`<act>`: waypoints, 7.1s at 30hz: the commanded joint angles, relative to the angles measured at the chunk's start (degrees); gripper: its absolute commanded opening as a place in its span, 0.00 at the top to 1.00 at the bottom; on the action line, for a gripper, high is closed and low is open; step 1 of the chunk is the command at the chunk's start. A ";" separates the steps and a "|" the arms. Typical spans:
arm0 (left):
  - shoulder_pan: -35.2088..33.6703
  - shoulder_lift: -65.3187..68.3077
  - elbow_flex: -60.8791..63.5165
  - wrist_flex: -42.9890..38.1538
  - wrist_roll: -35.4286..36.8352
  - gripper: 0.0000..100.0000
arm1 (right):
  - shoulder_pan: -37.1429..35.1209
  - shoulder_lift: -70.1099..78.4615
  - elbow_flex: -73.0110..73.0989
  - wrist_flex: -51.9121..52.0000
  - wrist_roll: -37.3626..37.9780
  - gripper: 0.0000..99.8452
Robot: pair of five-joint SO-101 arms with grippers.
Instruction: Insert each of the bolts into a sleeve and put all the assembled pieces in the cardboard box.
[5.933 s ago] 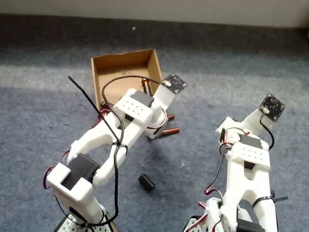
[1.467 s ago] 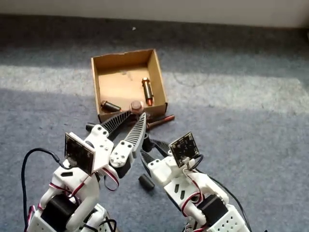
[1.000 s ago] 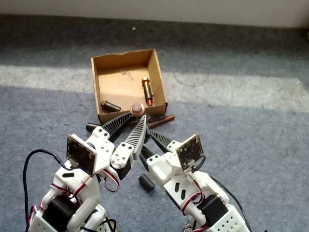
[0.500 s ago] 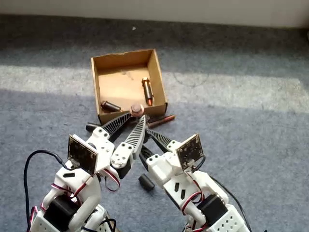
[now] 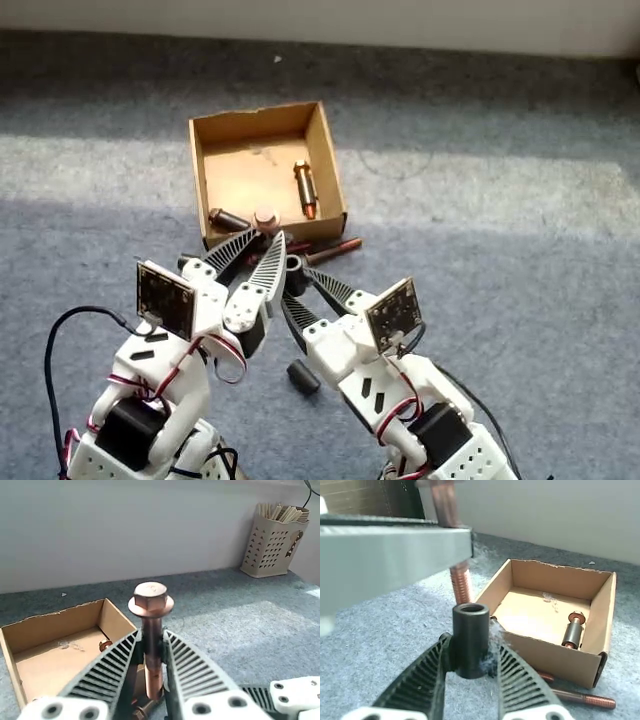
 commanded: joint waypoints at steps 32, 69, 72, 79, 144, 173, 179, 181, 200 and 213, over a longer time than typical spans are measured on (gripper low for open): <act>3.47 -0.40 -2.07 4.92 0.79 0.84 | -0.04 -1.19 -1.01 -1.63 0.79 1.00; -40.66 -0.48 15.25 27.69 -20.48 0.99 | 12.79 40.66 -31.87 9.89 0.62 1.00; -40.57 -0.48 16.57 26.37 -21.36 0.99 | 12.79 55.16 -42.15 8.48 0.70 1.00; -40.57 -0.48 18.77 22.51 -21.36 0.99 | 12.79 85.93 -66.95 4.00 0.79 0.99; -40.57 -0.48 19.03 22.42 -21.45 0.99 | -13.76 83.38 -43.47 33.71 3.52 0.77; -40.57 -0.48 19.03 22.42 -21.45 0.99 | -17.10 83.65 -42.59 22.46 3.43 0.94; -40.57 -0.48 19.03 22.42 -21.45 0.99 | -16.92 83.65 -40.84 22.46 3.43 0.94; -40.57 -0.48 19.03 22.42 -21.45 0.99 | -16.92 83.56 -41.10 22.73 3.43 0.93; -40.57 -0.48 19.03 22.42 -21.45 0.99 | -14.55 83.65 -40.75 25.36 3.43 0.83; -40.57 -0.48 19.03 22.42 -21.45 0.99 | -16.31 92.88 -41.19 24.84 3.52 0.98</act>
